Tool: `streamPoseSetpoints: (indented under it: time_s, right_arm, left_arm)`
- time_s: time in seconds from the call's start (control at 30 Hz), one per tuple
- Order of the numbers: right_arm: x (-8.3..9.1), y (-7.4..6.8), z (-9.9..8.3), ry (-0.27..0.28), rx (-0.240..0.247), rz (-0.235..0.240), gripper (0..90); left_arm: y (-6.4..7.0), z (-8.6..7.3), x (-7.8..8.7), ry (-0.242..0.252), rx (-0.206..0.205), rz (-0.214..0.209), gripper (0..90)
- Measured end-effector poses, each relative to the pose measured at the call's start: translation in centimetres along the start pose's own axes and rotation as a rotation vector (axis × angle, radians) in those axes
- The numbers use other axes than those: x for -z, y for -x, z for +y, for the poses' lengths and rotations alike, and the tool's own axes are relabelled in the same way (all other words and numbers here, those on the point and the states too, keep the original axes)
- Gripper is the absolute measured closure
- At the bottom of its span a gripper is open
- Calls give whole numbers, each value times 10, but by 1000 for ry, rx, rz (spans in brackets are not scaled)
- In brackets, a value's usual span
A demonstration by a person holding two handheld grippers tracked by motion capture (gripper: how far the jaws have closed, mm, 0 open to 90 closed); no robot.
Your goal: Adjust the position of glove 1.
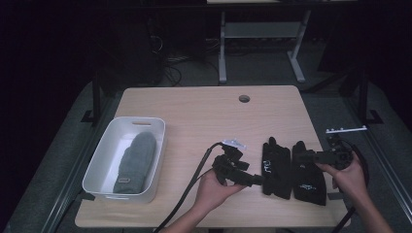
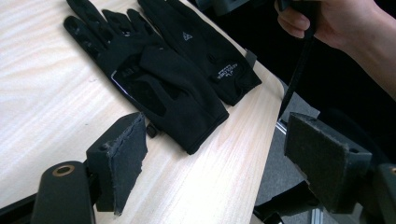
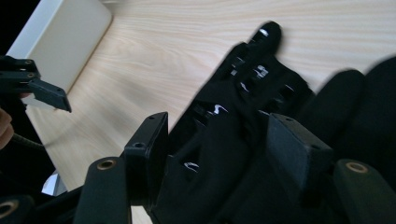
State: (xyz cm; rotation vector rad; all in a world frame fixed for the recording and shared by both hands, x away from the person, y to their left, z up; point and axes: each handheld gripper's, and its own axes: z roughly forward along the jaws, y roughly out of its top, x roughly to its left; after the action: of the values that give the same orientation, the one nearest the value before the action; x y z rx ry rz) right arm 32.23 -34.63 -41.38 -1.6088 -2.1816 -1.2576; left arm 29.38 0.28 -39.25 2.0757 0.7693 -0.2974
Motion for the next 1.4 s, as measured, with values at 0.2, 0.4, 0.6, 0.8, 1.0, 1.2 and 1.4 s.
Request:
streamPoseSetpoints:
  time_s: [0.2,0.4,0.6,0.8,1.0,1.2,1.4]
  right_arm:
    - [4,11,-14,-15,8,-65,407]
    - [6,19,-25,-44,25,-157,422]
    - [3,25,-32,-80,49,-227,437]
    - [-5,23,-35,-128,118,-322,454]
    - [-18,9,-37,-173,211,-425,480]
    - [-19,7,-37,-174,196,-393,692]
    - [-17,9,-36,-174,138,-358,762]
  left_arm:
    - [3,-2,-8,-5,-7,3,210]
    - [5,-3,-14,-13,-13,4,210]
    - [5,-4,-16,-21,-16,9,210]
    - [5,-4,-16,-24,-14,10,210]
    - [4,-5,-16,-26,-13,12,210]
    - [3,-7,-15,-28,-7,12,210]
    - [2,-7,-14,-29,-11,15,211]
